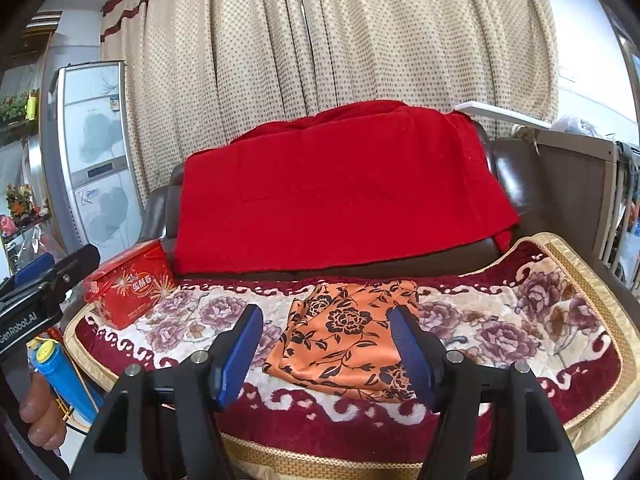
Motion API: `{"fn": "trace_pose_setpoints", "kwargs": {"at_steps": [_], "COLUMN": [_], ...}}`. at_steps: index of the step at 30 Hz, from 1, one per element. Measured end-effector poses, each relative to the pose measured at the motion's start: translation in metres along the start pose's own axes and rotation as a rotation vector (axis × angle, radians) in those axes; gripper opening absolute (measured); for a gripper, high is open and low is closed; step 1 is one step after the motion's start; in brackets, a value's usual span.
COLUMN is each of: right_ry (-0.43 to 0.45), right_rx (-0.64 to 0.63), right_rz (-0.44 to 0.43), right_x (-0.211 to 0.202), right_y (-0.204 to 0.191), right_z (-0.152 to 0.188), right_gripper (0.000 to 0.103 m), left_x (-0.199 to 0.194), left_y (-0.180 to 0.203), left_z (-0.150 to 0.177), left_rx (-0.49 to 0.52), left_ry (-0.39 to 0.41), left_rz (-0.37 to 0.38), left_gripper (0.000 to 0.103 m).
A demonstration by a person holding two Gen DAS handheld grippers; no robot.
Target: Fold small clothes
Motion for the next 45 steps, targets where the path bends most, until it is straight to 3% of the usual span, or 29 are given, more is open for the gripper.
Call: {"fn": "trace_pose_setpoints", "kwargs": {"at_steps": [26, 45], "right_ry": [0.028, -0.035], "right_rx": [-0.012, 0.004], "right_rz": [0.024, 0.042], "right_x": [-0.004, 0.045], "right_y": [-0.001, -0.002], "right_z": [0.000, 0.009], "right_gripper": [0.070, 0.070], "left_x": [0.000, 0.043], "left_y": [0.001, -0.002], "left_z": [0.004, 0.016], "left_rx": [-0.011, -0.007], "left_ry": [-0.004, -0.050], "left_rz": [0.025, 0.034], "left_gripper": [0.103, 0.103]}}
Point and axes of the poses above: each gripper's, at about its wrist camera, not at the fingertips, and x roughly the way its jaws point, y to its right, z to its underside, the point moved 9 cm from there along x, roughly the way its jaws point, and after that the axes turned 15 degrees about x, right-handed, at the moved point
